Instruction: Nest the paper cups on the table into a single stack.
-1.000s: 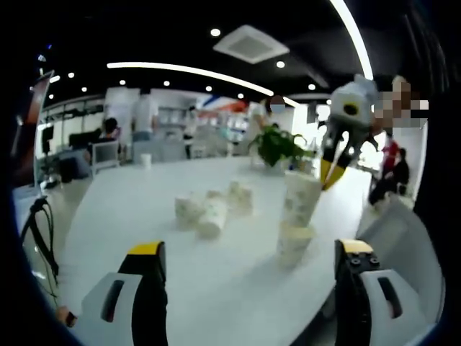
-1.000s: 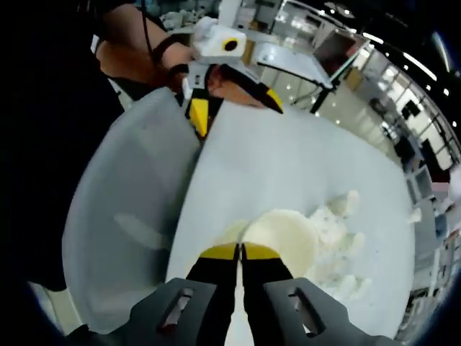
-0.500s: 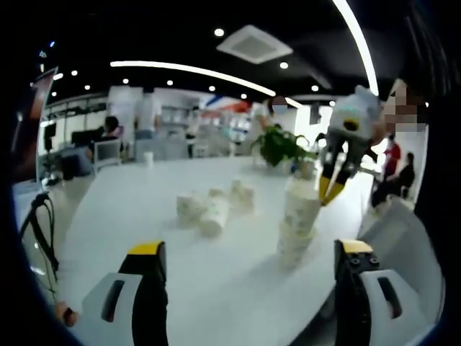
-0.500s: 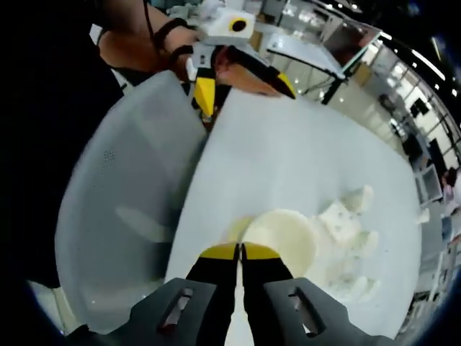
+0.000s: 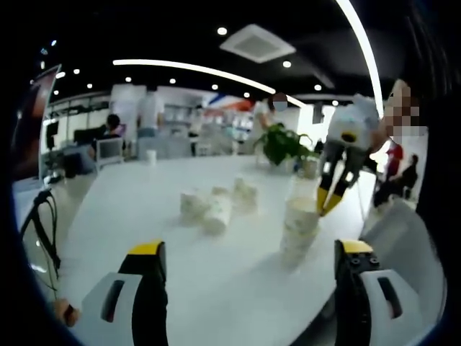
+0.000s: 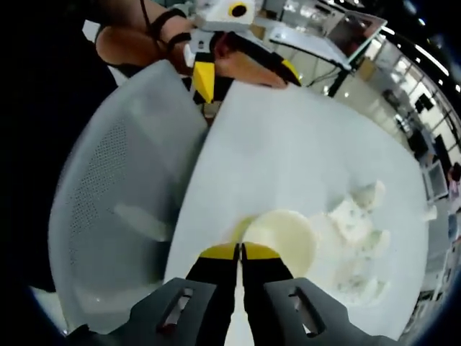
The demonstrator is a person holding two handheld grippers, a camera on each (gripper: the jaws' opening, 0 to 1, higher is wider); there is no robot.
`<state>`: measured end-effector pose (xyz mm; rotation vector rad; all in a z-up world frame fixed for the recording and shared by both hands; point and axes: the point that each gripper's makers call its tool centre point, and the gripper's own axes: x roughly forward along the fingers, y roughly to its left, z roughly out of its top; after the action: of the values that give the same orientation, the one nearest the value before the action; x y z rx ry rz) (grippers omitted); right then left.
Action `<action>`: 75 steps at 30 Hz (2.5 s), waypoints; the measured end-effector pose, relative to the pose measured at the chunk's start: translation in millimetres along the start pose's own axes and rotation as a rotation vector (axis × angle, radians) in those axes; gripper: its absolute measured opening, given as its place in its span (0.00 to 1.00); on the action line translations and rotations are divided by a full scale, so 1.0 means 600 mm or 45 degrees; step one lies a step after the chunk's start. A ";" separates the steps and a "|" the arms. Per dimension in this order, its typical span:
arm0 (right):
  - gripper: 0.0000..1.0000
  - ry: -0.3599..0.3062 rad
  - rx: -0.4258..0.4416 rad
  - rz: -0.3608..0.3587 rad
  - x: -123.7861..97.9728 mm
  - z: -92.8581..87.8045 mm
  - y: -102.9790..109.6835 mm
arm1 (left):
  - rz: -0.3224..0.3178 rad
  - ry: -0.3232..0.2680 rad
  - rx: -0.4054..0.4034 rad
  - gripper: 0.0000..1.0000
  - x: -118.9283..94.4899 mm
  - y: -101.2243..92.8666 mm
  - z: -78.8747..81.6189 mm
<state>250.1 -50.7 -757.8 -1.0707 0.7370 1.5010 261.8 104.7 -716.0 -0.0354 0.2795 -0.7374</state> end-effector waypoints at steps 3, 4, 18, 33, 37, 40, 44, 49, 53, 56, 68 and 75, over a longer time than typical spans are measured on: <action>0.00 0.011 -0.009 0.008 0.006 -0.002 0.003 | 0.003 0.006 -0.003 0.97 -0.002 0.001 -0.003; 0.00 0.018 -0.014 0.012 0.008 -0.004 0.004 | 0.003 0.007 -0.002 0.97 -0.003 0.001 -0.003; 0.04 0.029 -0.017 0.029 0.016 -0.010 0.010 | 0.014 0.003 -0.015 0.97 -0.004 0.000 -0.006; 0.04 -0.015 0.015 -0.007 -0.001 -0.001 0.003 | 0.007 0.001 -0.011 0.97 0.001 0.000 0.000; 0.04 -0.061 0.077 -0.053 -0.014 0.004 -0.013 | 0.005 -0.002 -0.007 0.97 0.003 0.000 0.006; 0.04 -0.091 0.130 -0.116 -0.028 0.001 -0.035 | 0.000 0.002 -0.002 0.97 0.005 -0.001 0.007; 0.04 -0.137 0.179 -0.184 -0.046 0.000 -0.061 | -0.003 0.005 0.003 0.97 0.006 -0.003 0.008; 0.04 -0.146 0.217 -0.223 -0.059 -0.007 -0.082 | -0.009 0.009 0.009 0.98 0.004 -0.004 0.007; 0.04 -0.146 0.211 -0.244 -0.066 -0.006 -0.091 | -0.008 0.011 0.012 0.98 0.002 -0.005 0.007; 0.04 -0.146 0.216 -0.256 -0.070 -0.008 -0.099 | -0.007 0.013 0.015 0.97 0.002 -0.006 0.007; 0.09 -0.156 0.236 -0.336 -0.091 -0.016 -0.136 | 0.001 0.009 0.010 0.97 -0.002 -0.010 0.008; 0.10 -0.151 0.250 -0.362 -0.096 -0.020 -0.159 | 0.007 0.011 0.005 0.97 -0.004 -0.006 0.008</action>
<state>345.3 -64.9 -700.5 -0.8888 0.6068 1.2115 258.8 103.6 -710.3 -0.0276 0.2862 -0.7326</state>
